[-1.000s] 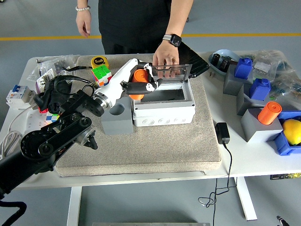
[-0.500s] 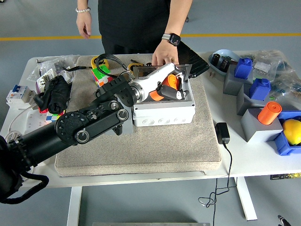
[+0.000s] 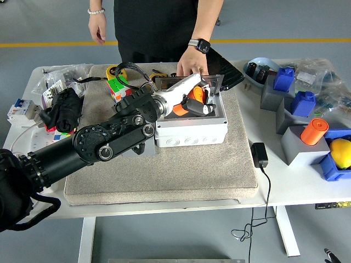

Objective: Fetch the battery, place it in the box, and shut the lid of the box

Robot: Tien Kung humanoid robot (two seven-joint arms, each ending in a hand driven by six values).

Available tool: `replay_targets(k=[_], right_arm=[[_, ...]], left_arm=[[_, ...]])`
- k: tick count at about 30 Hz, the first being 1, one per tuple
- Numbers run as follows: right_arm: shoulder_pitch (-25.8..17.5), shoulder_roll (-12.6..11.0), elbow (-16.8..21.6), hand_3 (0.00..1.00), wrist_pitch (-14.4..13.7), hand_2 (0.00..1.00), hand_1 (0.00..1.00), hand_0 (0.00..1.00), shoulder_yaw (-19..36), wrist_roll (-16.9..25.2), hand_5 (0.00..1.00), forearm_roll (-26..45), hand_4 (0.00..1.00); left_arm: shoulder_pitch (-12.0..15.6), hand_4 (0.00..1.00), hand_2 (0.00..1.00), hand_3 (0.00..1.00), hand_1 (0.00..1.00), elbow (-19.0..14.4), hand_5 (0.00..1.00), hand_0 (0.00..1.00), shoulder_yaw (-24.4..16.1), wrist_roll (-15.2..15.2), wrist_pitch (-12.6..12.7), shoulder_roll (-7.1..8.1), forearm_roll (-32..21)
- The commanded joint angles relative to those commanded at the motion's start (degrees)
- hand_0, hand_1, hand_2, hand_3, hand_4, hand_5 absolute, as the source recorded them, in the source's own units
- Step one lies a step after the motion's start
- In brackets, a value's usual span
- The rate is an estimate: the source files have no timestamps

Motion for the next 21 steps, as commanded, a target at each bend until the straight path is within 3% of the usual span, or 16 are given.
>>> replay_targets(k=[1, 2, 8, 9, 13, 14, 20, 21], right_arm=[[0.0, 0.0, 0.0, 0.532, 0.0, 0.634, 0.635, 0.658, 0.1, 0.0, 0.435, -0.1, 0.87], [0.0, 0.0, 0.1, 0.533, -0.1, 0.633, 0.635, 0.658, 0.1, 0.0, 0.434, -0.2, 0.871], [0.1, -0.1, 0.1, 0.533, -0.1, 0.633, 0.635, 0.658, 0.0, -0.1, 0.434, -0.1, 0.871], [0.1, -0.1, 0.1, 0.533, -0.1, 0.634, 0.635, 0.659, 0.1, 0.0, 0.435, -0.1, 0.871], [0.1, -0.1, 0.1, 0.533, -0.1, 0.634, 0.635, 0.659, 0.1, 0.0, 0.435, -0.2, 0.871], [0.1, -0.1, 0.1, 0.533, -0.1, 0.634, 0.635, 0.659, 0.1, 0.0, 0.435, -0.2, 0.871], [0.0, 0.0, 0.1, 0.533, 0.0, 0.634, 0.635, 0.659, -0.1, 0.0, 0.435, -0.1, 0.871], [0.1, 0.0, 0.1, 0.533, 0.0, 0.634, 0.635, 0.659, 0.0, 0.1, 0.435, -0.1, 0.871]], left_arm=[[0.0, 0.011, 0.211, 0.211, 0.217, 0.3, 0.002, 0.207, 0.2, -0.1, 0.1, 0.0, -0.1], [0.0, 0.086, 0.246, 0.242, 0.253, 0.6, 0.002, 0.225, 0.3, -0.3, 0.1, 0.0, -0.2], [-0.1, 0.086, 0.246, 0.242, 0.253, 1.3, 0.002, 0.225, 0.6, -1.3, 0.4, 0.0, -0.2], [-0.1, 0.609, 0.323, 0.295, 0.342, 1.5, 0.002, 0.27, 0.6, -1.3, 0.4, 0.0, -0.1], [0.0, 0.609, 0.323, 0.295, 0.342, 2.0, 0.002, 0.27, 0.9, -1.8, 0.3, 0.0, -0.3], [0.1, 0.909, 0.415, 0.433, 0.461, 2.0, 0.002, 0.328, 0.9, -1.8, 0.3, 0.0, -0.2], [0.3, 0.909, 0.415, 0.433, 0.461, 2.3, 0.002, 0.328, 0.8, -2.2, -0.8, 0.0, -0.1], [0.3, 0.998, 0.536, 0.499, 0.594, 2.4, 0.002, 0.526, 0.8, -2.2, -0.8, 0.0, 0.0]])
